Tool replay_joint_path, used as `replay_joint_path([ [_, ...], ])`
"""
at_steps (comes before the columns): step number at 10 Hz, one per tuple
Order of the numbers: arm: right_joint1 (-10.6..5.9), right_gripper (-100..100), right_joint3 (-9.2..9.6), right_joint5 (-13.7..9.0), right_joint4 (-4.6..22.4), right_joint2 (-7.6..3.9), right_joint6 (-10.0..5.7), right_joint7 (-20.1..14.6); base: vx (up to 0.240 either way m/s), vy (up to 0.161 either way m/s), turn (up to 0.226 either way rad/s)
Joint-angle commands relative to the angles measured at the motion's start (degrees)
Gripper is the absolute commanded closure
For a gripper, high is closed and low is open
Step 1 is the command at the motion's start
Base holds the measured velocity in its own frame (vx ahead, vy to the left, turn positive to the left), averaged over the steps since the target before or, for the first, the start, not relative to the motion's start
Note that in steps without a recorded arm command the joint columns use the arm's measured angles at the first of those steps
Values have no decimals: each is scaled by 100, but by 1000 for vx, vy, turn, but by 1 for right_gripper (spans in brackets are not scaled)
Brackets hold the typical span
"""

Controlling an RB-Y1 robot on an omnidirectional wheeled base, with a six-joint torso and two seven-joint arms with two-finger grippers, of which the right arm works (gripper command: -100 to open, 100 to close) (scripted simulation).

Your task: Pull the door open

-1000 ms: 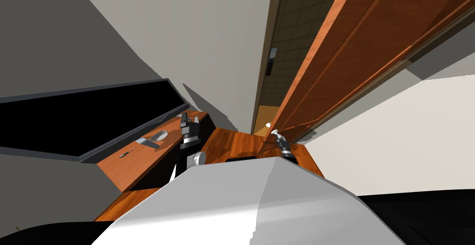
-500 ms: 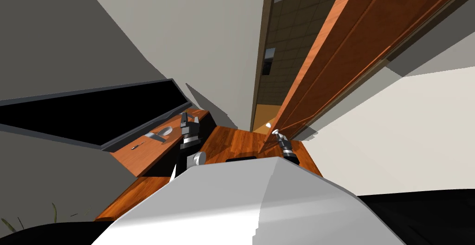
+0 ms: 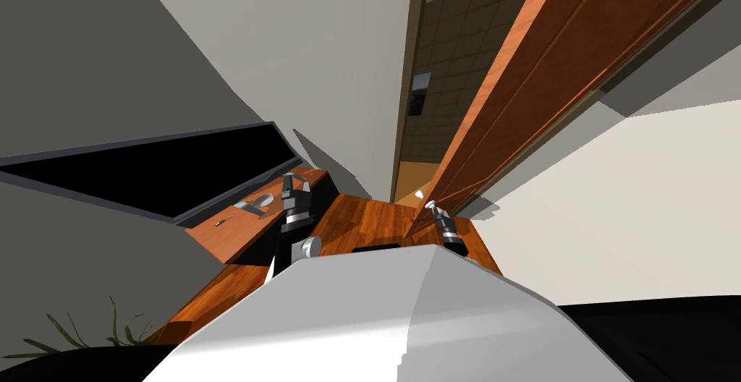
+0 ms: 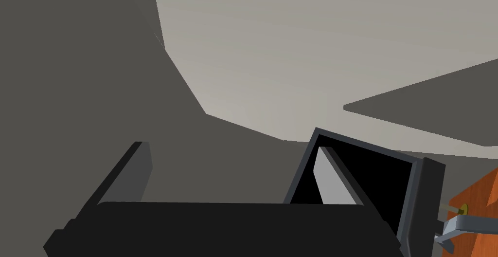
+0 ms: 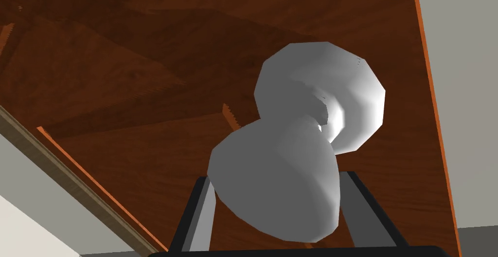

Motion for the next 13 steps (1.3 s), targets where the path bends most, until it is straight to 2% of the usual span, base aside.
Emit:
replay_joint_path([
  [1,38,100,115,-67,-74,38,-24,-179,-77,-9,28],
  [13,98,100,556,-751,-145,-140,-10,-1370,-46,-3,28],
])
